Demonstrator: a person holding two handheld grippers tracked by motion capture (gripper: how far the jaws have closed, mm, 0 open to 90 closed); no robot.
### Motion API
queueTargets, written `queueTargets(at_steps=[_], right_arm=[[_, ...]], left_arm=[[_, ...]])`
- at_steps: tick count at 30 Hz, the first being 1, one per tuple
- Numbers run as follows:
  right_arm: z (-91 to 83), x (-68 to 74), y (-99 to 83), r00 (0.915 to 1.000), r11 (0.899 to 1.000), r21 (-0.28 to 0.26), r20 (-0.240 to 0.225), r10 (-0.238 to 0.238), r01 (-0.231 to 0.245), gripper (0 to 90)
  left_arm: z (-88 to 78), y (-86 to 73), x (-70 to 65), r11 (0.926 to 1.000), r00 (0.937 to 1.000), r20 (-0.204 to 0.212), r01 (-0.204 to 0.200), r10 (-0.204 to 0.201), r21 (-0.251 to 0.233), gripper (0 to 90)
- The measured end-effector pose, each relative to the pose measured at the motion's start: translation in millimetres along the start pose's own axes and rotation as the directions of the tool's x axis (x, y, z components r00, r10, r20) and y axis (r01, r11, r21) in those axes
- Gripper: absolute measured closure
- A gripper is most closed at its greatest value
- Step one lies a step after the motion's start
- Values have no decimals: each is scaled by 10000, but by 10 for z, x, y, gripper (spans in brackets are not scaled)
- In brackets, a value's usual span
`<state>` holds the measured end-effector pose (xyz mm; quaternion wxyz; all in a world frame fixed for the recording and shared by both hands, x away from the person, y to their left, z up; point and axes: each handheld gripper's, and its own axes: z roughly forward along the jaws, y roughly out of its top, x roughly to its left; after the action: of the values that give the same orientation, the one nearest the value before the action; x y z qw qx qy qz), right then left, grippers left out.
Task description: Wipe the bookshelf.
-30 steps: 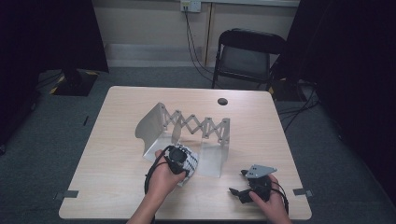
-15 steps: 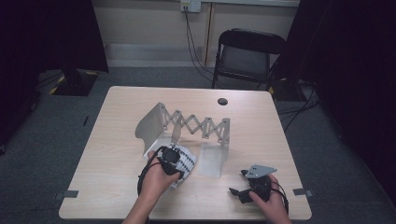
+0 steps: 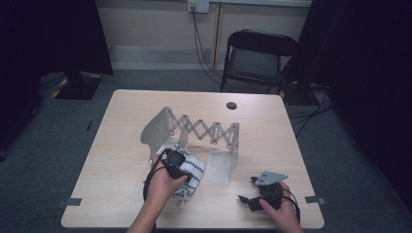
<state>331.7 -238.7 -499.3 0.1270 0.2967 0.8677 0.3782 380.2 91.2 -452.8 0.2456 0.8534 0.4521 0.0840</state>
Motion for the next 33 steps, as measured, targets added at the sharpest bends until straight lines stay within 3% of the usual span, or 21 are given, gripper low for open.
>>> queueTargets(at_steps=[5,14,20,24,28,30,33], right_arm=[[0,0,0,10000,10000,0,-1,1,-1,133],[0,0,0,10000,10000,0,0,0,0,133],[0,0,-1,10000,10000,0,-1,-1,1,133],[0,0,-1,10000,10000,0,2,0,0,133],[0,0,-1,10000,10000,0,2,-1,1,133],[0,0,0,10000,10000,2,2,1,-1,133],[0,0,-1,10000,10000,-1,1,-2,2,133]], left_arm=[[94,-45,4,9999,9999,-112,-80,81,66,376],[152,-131,65,9995,9996,-154,251,-254,-209,253],[148,-127,50,9998,9998,-149,139,-141,-123,263],[129,-127,15,9999,10000,-1,-56,56,-125,373],[119,-101,-30,9999,9995,257,-158,158,-19,549],[117,-93,-58,9999,9985,537,-121,118,59,684],[117,-71,-83,9997,9985,529,-150,141,180,748]])
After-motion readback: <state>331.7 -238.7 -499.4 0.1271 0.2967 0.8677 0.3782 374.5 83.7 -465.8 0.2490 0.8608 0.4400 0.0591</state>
